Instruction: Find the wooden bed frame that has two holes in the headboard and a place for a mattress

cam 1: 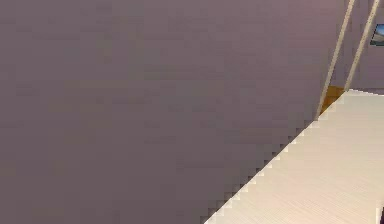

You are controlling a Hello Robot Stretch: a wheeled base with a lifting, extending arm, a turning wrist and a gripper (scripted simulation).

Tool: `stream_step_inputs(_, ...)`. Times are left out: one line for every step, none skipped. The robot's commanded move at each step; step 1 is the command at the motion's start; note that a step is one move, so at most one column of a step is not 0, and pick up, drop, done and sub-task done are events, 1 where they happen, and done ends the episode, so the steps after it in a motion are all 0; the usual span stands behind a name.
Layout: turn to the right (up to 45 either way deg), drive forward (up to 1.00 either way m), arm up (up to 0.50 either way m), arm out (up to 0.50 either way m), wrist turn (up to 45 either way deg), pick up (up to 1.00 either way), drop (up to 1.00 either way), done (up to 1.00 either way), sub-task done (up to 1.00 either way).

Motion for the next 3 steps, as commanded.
stream_step_inputs(0.0, 0.40, 0.00, 0.00, 0.0, 0.00, 0.00, 0.00, 0.00)
stream_step_inputs(45.0, 0.00, 0.00, 0.00, 0.0, 0.00, 0.00, 0.00, 0.00)
stream_step_inputs(0.0, 1.00, 0.00, 0.00, 0.0, 0.00, 0.00, 0.00, 0.00)
